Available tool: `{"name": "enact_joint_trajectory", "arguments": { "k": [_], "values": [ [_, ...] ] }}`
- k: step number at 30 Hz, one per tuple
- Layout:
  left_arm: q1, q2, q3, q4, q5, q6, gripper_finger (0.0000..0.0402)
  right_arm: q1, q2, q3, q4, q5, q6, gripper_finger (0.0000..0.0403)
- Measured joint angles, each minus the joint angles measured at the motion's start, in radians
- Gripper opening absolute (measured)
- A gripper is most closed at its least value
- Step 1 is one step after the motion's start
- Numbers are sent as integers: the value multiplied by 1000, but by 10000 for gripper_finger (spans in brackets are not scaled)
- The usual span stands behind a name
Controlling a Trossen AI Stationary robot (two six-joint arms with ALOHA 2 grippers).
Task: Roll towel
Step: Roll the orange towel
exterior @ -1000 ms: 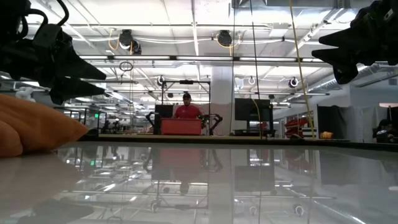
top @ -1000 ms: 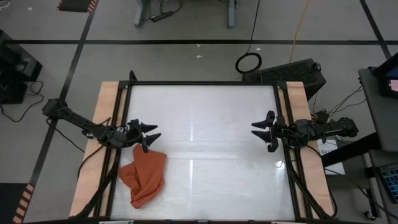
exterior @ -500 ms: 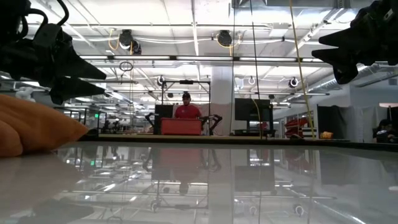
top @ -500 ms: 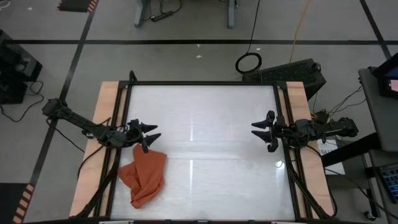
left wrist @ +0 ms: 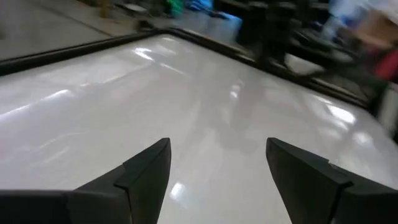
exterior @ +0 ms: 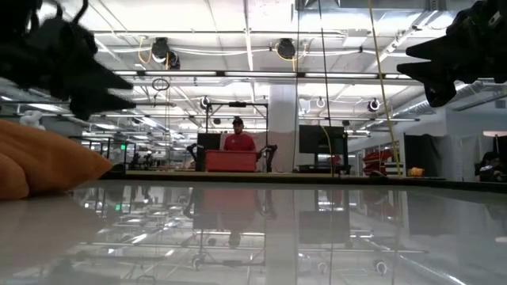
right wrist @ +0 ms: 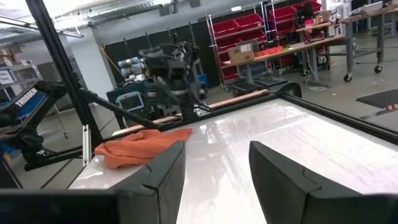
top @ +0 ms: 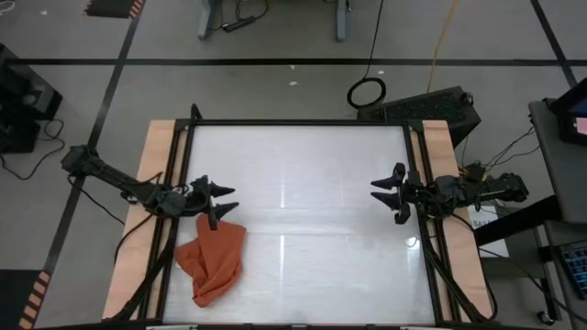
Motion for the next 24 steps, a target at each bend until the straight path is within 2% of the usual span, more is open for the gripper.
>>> {"name": "enact_joint_trajectory", "arguments": {
  "k": [5,7,10,14,17,20,24],
  "values": [
    [-1,34,235,-436,60,15,267,0,0,0,0,0,1,169],
    [-1,73,323,-609,99,-41,267,0,0,0,0,0,5,169],
    [0,145,418,-786,228,-164,267,0,0,0,0,0,5,169],
    [-1,264,453,-915,438,-338,267,0,0,0,-1,-1,6,169],
    [-6,379,453,-1000,546,-414,267,0,0,0,-1,-1,2,169],
    [-13,506,453,-1070,596,-425,267,0,0,0,-1,-2,1,169],
    [-14,654,453,-1076,604,-416,267,0,0,0,-10,-3,3,169]
  ]
}}
